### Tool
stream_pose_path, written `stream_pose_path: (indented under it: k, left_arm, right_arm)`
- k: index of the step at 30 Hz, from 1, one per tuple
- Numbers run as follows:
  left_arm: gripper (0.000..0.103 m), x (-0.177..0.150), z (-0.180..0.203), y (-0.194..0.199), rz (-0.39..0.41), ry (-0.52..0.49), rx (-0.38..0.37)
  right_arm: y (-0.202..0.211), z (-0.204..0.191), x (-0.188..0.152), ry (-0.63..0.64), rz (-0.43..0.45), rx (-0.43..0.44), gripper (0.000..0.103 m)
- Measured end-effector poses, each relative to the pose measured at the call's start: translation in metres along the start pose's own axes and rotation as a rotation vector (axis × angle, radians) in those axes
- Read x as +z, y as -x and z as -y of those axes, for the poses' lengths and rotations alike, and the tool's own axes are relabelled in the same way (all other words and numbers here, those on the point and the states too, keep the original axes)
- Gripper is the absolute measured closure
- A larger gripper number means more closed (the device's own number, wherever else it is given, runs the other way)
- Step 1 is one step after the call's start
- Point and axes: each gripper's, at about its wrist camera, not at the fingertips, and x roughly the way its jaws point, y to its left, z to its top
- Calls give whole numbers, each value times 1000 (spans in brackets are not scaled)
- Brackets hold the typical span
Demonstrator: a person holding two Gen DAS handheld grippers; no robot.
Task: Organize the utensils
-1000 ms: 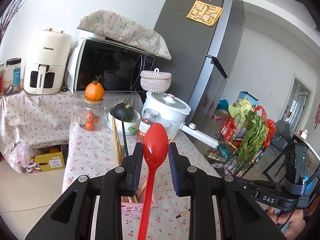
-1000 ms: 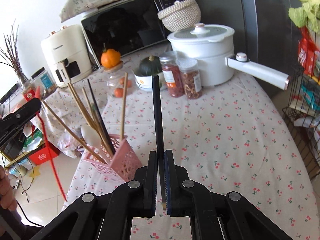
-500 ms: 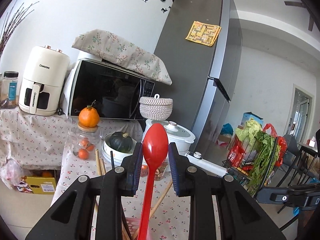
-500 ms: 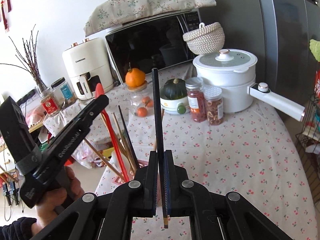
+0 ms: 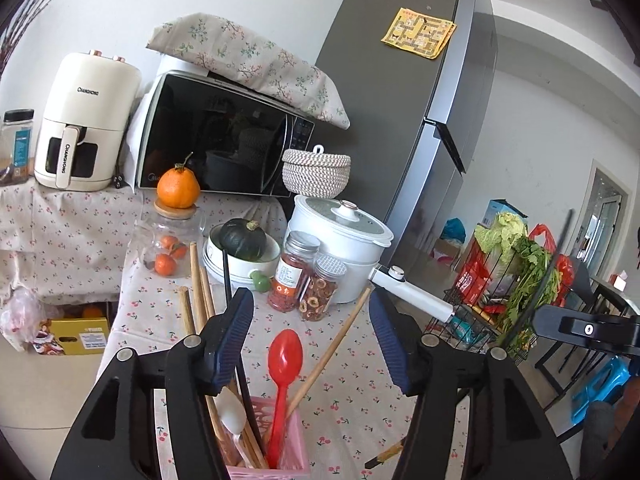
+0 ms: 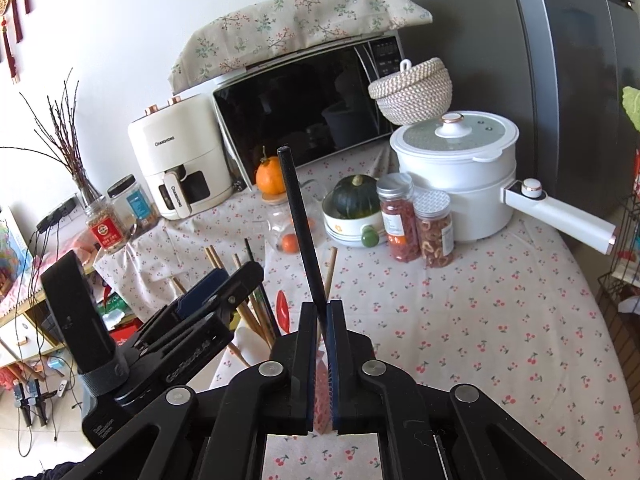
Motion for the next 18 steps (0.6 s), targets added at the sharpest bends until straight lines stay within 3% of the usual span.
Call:
stream_pose_path:
  k: [6,12,13,15,17,18]
  left_arm:
    - [30,-2,-4,36,-71,-14,35]
    - [26,-12,-25,54,-205,2,110]
    - [26,-14,-31,55,-231,9,120]
    - [25,-18,-41,55,-280,28,133]
    - [24,-21,-50,56,-321,51,137]
    - [22,-23,-54,56,-338,57,133]
  right_arm:
    - [-9,-12,9,-1,10,36,103]
    - [-42,6,6,-73,-79,14,97]
    - [-50,14,5,-93,-100,-3,94]
    - [-68,31,3,-130,-149,-41,68]
    - [-91,50,1,-170,-196,-74,58]
    - [-105,59,0,-187,-217,-90,58]
